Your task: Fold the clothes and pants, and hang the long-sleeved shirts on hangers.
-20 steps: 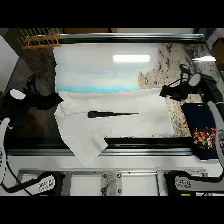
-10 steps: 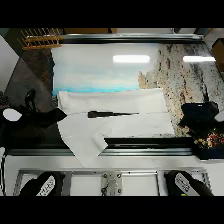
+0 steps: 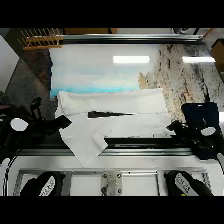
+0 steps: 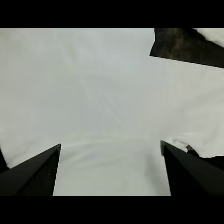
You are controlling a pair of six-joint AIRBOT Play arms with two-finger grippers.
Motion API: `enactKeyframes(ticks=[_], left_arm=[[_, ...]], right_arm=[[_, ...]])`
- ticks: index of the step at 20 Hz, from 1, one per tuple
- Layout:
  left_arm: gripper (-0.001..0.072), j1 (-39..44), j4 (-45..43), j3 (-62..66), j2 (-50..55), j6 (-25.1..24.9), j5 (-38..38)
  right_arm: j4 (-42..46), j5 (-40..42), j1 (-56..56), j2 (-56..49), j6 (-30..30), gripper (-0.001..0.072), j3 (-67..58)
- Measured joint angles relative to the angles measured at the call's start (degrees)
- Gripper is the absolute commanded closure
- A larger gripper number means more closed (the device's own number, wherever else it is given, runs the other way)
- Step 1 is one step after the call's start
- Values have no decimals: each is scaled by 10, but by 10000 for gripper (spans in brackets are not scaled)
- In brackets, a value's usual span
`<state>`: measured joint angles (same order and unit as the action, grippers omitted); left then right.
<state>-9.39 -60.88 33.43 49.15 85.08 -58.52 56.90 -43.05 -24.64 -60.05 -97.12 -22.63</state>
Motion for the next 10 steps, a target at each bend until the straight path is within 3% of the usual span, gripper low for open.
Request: enactKeyframes(ticks=[1,2,3,10], left_arm=[[22,1,0,-1,-1,1,0],[22,1,-1,-2,-1,4,-1],[22,1,-6,-2,-2,9,-5],[22,1,-119,-35,-2,97,-76]], right_arm=[[-3,18,14,-4,0,231,2],[-4,36,26,-7,1,551,4],[1,45,36,-11,3,701,6],[0,54,59,-14,26,703,-9]])
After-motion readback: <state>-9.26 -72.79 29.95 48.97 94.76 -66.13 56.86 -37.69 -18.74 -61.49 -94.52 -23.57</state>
